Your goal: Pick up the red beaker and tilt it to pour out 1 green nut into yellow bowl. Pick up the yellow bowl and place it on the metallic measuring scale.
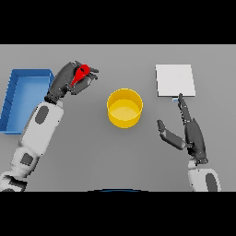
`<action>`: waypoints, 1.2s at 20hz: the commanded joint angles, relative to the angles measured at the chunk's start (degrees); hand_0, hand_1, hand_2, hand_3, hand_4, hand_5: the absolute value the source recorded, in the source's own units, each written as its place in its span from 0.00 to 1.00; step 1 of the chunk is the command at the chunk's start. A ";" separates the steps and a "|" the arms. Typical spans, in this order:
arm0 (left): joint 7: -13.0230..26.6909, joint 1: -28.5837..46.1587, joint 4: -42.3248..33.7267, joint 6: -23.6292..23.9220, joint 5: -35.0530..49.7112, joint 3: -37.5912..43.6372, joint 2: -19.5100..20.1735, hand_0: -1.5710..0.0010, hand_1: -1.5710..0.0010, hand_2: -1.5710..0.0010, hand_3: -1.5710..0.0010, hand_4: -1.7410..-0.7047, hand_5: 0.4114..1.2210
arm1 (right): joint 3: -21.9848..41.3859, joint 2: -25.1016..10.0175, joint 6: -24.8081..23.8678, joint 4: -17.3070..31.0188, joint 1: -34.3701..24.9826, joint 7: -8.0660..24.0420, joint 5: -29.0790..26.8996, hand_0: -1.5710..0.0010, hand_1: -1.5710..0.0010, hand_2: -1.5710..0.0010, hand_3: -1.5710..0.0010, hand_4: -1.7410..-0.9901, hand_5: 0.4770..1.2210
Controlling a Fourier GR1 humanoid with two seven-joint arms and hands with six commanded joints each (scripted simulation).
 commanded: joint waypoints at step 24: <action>1.41 -26.23 10.53 -17.99 -35.65 -40.85 5.92 0.00 0.00 0.00 0.06 0.01 1.00 | -0.21 2.29 -0.55 -0.22 1.41 0.46 -1.57 1.00 1.00 1.00 1.00 0.70 0.17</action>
